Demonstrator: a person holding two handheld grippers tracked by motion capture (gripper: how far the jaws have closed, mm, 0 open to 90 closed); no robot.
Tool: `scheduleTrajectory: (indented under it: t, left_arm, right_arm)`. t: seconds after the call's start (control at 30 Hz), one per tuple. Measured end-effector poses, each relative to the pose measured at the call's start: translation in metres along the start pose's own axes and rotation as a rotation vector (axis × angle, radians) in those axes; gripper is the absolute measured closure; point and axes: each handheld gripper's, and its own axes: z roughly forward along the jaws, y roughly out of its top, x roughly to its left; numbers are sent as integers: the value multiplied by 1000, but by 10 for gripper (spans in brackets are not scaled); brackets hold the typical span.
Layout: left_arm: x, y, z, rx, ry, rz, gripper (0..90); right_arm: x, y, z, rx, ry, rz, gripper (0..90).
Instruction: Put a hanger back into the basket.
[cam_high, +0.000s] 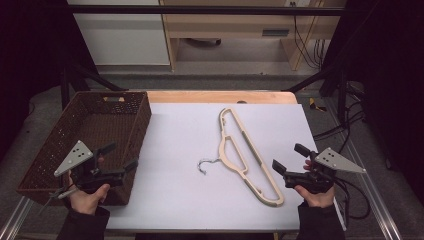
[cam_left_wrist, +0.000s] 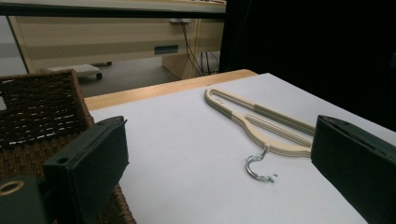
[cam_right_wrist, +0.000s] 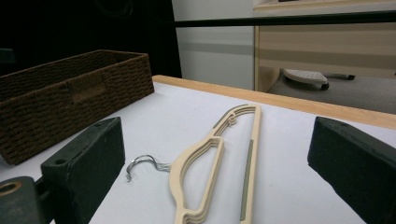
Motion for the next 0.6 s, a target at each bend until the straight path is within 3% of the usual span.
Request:
scheduleTrajectory:
  t: [0.3,0.6]
  left_arm:
    - [-8,4,10,7,-30,16,41]
    - [-23,7,40,62,-90,57,47]
  right_arm:
    - [2,0,2,10,3,-3,44]
    - [3,0,4,28,11,-12,45]
